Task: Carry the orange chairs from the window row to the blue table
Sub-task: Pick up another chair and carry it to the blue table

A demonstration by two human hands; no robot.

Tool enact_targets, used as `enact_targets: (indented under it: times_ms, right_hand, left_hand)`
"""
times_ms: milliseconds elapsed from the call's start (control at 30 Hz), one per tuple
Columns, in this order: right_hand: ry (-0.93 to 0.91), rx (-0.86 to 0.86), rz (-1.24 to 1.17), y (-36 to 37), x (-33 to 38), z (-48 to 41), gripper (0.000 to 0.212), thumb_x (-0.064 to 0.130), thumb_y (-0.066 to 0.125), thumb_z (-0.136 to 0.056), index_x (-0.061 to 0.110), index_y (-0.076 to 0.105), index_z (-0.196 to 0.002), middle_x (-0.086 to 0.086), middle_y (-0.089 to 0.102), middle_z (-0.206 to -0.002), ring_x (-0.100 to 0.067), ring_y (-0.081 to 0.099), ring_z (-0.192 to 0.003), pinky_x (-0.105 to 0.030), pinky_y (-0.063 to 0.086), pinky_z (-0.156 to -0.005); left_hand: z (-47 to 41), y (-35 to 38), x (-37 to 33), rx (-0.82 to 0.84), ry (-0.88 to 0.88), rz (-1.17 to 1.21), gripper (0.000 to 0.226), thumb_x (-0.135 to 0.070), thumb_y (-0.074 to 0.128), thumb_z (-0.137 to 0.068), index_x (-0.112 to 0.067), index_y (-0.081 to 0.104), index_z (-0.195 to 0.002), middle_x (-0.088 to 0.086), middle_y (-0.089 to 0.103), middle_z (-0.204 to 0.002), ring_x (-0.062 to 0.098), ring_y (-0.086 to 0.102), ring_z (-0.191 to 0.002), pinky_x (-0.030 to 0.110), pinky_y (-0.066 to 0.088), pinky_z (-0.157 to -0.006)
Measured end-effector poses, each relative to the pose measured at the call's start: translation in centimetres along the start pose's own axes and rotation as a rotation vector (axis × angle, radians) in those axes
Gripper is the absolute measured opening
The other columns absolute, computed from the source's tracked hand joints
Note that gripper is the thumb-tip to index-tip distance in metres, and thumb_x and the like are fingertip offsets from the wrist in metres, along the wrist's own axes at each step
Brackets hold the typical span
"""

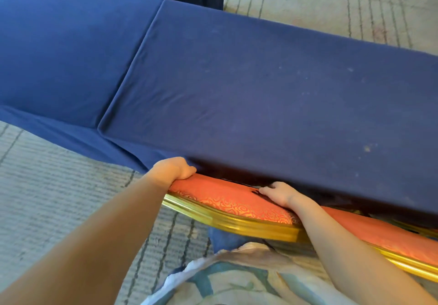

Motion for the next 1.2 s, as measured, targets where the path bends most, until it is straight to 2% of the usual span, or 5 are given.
enact_targets:
  times_ms: [133,333,433,933,1200]
  right_hand:
    - [-0.116,-0.100,-0.076,-0.5,3.1,3.5,0.038,0.040,0.057,-0.096,0.007,0.071,-0.109,-0.012,0.071,-0.112,-0.028,0.065,-0.106,-0.037,0.047,-0.094]
    - [-0.269,-0.285,-0.123,-0.6,6.6,10.6,0.042,0.039,0.058,-0.096,0.003,0.066,-0.115,-0.012,0.070,-0.108,-0.032,0.063,-0.111,-0.039,0.045,-0.092]
    - [-0.357,-0.385,-0.163,-0.5,8.3,15.0,0.051,0.039,0.057,-0.097,0.011,0.053,-0.139,-0.006,0.057,-0.137,-0.024,0.053,-0.126,-0.037,0.040,-0.103]
    - [-0.724,-0.555,-0.142,0.5,21.8,29.7,0.055,0.043,0.055,-0.096,0.023,0.041,-0.146,-0.001,0.050,-0.142,-0.020,0.054,-0.122,-0.033,0.045,-0.086]
    - [-0.907,-0.552,-0.064,1.1,32.2,34.1,0.057,0.042,0.056,-0.095,0.023,0.040,-0.147,0.000,0.046,-0.146,-0.019,0.050,-0.127,-0.034,0.043,-0.092]
  left_hand:
    - [3.8,-1.7,-0.5,-0.170,0.098,0.133,0.046,-0.051,0.045,-0.081,-0.017,0.067,-0.103,0.006,0.066,-0.116,0.030,0.060,-0.107,0.042,0.046,-0.095]
    - [11.6,-3.6,-0.3,-0.475,0.205,0.328,0.023,-0.039,0.047,-0.088,-0.023,0.063,-0.089,-0.002,0.065,-0.091,0.023,0.059,-0.087,0.035,0.047,-0.082]
    - [15.8,-3.9,1.3,-0.574,0.260,0.446,0.030,-0.040,0.049,-0.088,-0.026,0.062,-0.112,-0.006,0.065,-0.112,0.018,0.060,-0.104,0.036,0.048,-0.091]
    - [31.9,-9.1,14.5,-0.973,0.281,0.730,0.034,-0.041,0.051,-0.090,-0.029,0.058,-0.122,-0.011,0.061,-0.117,0.010,0.059,-0.102,0.035,0.050,-0.089]
    - [35.9,-12.7,22.3,-1.106,0.217,0.845,0.035,-0.042,0.053,-0.090,-0.029,0.058,-0.122,-0.009,0.062,-0.112,0.012,0.060,-0.099,0.037,0.052,-0.088]
Point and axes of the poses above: each hand's wrist, its own z-axis away from the middle knuckle, its own y-axis out of the palm, x = y × z, the point moved 6 cm from there along -z, towards the middle knuckle
